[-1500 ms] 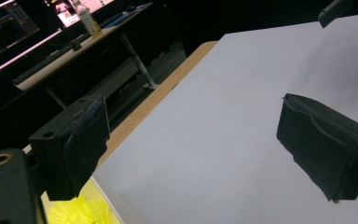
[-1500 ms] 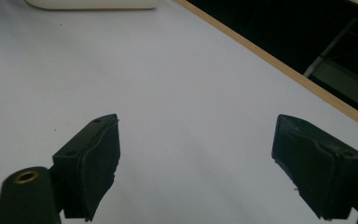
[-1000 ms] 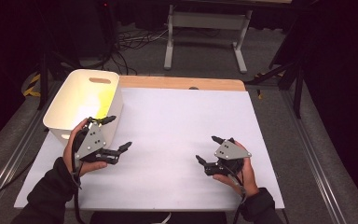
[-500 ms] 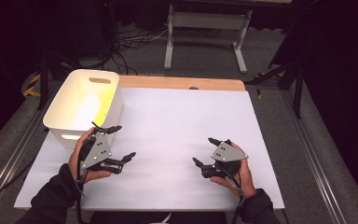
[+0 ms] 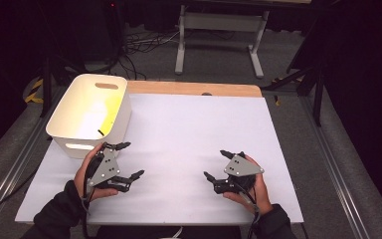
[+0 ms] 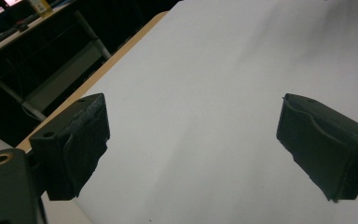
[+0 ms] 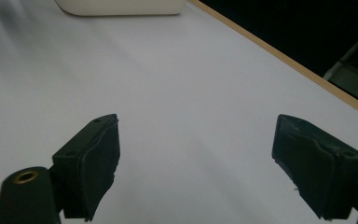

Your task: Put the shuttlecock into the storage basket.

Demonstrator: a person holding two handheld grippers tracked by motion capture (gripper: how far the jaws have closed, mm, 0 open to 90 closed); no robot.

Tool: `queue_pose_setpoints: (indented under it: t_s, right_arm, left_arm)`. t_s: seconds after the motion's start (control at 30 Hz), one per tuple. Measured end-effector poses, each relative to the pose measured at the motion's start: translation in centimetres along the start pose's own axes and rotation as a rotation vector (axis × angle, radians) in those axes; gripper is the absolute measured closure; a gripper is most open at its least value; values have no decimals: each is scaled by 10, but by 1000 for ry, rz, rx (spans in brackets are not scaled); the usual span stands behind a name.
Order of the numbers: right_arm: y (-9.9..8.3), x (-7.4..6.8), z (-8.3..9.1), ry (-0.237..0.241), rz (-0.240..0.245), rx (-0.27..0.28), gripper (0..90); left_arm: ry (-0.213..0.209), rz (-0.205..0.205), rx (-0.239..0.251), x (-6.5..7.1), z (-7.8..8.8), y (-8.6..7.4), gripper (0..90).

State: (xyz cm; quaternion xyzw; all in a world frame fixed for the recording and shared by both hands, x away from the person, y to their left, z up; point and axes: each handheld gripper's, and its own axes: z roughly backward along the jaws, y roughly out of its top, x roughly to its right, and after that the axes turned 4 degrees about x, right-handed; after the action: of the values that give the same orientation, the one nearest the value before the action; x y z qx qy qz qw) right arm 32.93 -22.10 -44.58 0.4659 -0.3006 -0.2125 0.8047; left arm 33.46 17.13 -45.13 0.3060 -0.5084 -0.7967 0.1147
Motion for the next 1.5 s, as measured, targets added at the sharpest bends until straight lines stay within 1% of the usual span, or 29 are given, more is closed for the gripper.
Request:
queue_pose_setpoints:
  t_s: [0.1,0.17,0.3,0.33,0.4,0.43,0.47,0.5,0.53,0.57,0.63,0.67,0.73,0.77,0.8,0.83,0.9,0.97,1.07,1.1,1.13,1.2,1.23,1.3,1.33,1.5]
  right_arm:
    - [-1,-3,0,7,4,0,160]
    - [-2,-5,-1,3,19,-8,160]
    - [-6,-7,-2,6,22,-16,154]
    - [-6,-7,-2,8,19,-14,153]
    - [-7,-7,-2,10,16,-9,151]
    - [-7,-7,-2,10,16,-9,148]
    - [-7,-7,-1,11,12,-3,146]
    - [-7,-6,-1,12,8,2,144]
    - [-8,-5,-1,10,4,3,139]
    - [-8,-5,-1,10,4,3,139]
    - [-9,-4,-1,10,-10,9,121]
    - [-9,-4,-2,11,-12,10,109]
    - [-10,-3,-2,19,-18,13,108]
    - [-11,-3,-2,23,-23,14,108]
    - [-11,-3,-3,23,-25,13,108]
    - [-11,-2,-3,23,-25,12,108]
    - [-12,-3,-5,29,-22,12,108]
    - [-12,-4,-6,34,-23,14,108]
    - [-13,-6,-6,38,-23,9,106]
    - [-13,-7,-5,36,-18,6,105]
    - [-13,-7,-5,26,-9,2,105]
    - [-12,-7,-4,28,-14,10,105]
    - [-12,-8,-4,21,-7,7,105]
    - [-11,-9,-5,22,-7,9,105]
    - [-11,-9,-5,22,-3,7,105]
    - [-10,-11,-5,24,-1,8,105]
  left_arm:
    - [-9,17,-4,3,1,-7,102]
    - [-13,24,-9,4,2,-12,102]
    - [-14,67,-12,6,5,-24,100]
    - [-14,67,-12,6,5,-24,99]
    - [-14,89,-20,6,9,-29,88]
    - [-14,104,-16,6,11,-32,88]
    - [-19,130,-20,5,13,-36,71]
    - [-11,128,-38,4,18,-40,61]
    - [-12,142,-37,3,21,-43,54]
    - [-12,142,-37,3,21,-43,53]
    - [-3,183,-32,1,27,-48,49]
    - [6,185,-40,0,31,-50,40]
    - [13,208,-41,-1,38,-55,39]
    - [13,208,-41,-1,38,-55,38]
    - [27,211,-35,-1,42,-57,38]
    - [30,211,-34,-2,43,-58,40]
    - [32,227,-26,-2,44,-58,41]
    - [40,214,-30,-2,43,-58,44]
    - [33,204,-34,0,42,-56,45]
    - [41,187,-41,1,42,-55,45]
    - [42,179,-39,2,44,-54,45]
    - [44,186,-37,1,45,-55,46]
    - [43,189,-36,1,45,-56,46]
    - [48,185,-33,-1,46,-56,46]
    - [47,189,-35,-1,47,-56,47]
    - [43,178,-38,-1,47,-56,48]
